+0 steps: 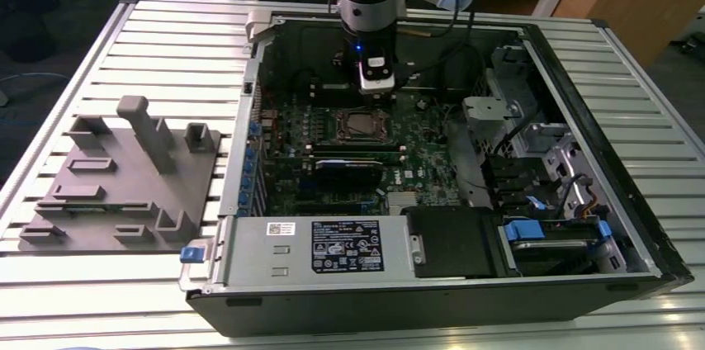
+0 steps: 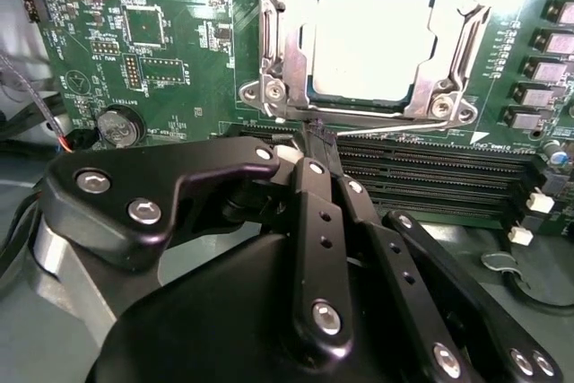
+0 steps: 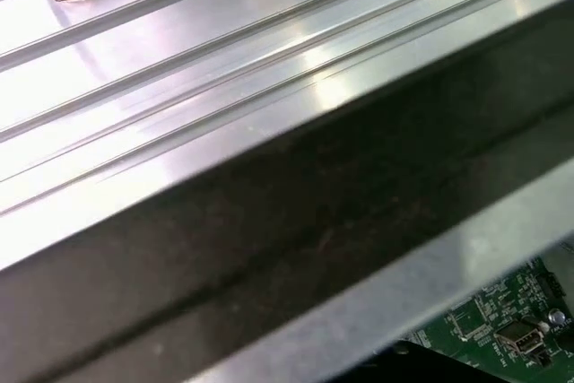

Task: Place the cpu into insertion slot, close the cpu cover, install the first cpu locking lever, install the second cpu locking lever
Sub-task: 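Install the first cpu locking lever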

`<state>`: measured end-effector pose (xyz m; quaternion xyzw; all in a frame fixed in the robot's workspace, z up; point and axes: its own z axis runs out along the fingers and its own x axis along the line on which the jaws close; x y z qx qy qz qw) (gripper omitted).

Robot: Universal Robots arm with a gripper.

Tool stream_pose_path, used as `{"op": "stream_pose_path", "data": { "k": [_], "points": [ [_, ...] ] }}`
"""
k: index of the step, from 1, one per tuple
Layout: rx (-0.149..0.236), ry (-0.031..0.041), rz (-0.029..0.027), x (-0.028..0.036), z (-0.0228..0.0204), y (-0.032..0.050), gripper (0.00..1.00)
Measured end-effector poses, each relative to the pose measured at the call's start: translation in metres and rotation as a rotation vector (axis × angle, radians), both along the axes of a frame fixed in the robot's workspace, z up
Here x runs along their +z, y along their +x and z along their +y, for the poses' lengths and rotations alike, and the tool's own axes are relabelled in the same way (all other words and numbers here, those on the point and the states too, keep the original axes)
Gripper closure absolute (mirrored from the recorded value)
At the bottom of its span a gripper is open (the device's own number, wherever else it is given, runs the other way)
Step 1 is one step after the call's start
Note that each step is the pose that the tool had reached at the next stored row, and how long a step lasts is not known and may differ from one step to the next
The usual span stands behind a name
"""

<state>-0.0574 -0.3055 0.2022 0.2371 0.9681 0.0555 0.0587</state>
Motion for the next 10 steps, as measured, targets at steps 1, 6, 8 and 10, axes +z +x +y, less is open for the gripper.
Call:
{"op": "stream_pose_path", "data": {
  "k": [1, 6, 8, 10],
  "points": [
    [0.000, 0.0023, -0.0024, -0.0001, 0.0000, -0.0007, 0.89],
    [0.000, 0.0184, -0.0099, -0.0009, 0.0001, -0.0018, 0.89],
    [0.000, 0.0225, -0.0157, -0.0014, 0.0001, -0.0021, 0.89],
    [0.000, 0.0232, -0.0232, -0.0018, 0.0000, -0.0029, 0.89]
  ]
}}
